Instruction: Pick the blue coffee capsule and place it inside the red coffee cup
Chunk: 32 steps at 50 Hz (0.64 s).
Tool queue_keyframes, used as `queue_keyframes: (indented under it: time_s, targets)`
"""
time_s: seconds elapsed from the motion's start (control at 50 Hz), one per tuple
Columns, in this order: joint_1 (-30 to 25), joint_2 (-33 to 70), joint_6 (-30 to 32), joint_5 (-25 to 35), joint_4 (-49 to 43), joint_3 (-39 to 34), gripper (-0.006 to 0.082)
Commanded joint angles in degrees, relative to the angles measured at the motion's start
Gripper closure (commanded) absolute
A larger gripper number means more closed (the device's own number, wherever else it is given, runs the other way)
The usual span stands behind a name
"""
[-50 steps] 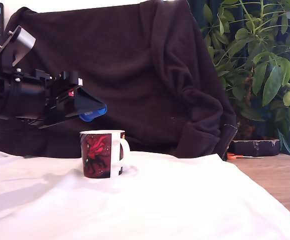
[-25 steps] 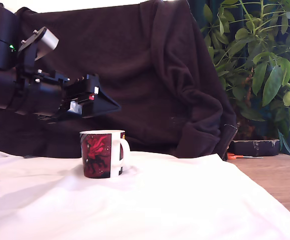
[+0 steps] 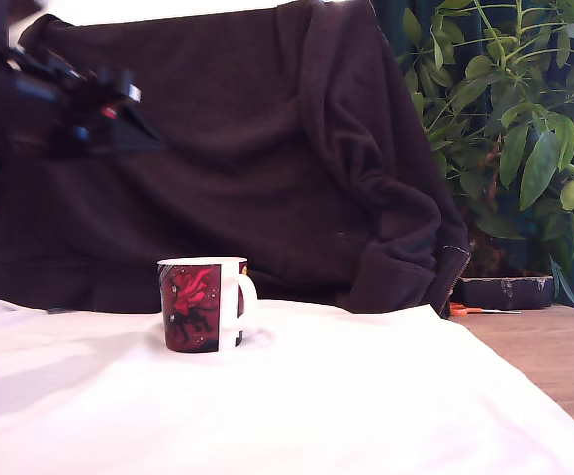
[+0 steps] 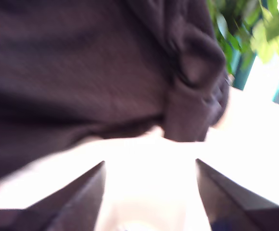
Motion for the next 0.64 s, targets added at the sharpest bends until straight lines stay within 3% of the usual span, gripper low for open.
queue_keyframes:
  time_s: [0.0, 0.3, 0.62]
  targets:
    - [1.62, -3.26, 0.24, -2.32, -4.76, -0.04, 0.0786]
    - [8.63, -18.58, 0.26, -9.57, -25.38, -0.04, 0.0786]
    - [12.13, -24.48, 0.26, -11.85, -32.98, -0.04, 0.0786]
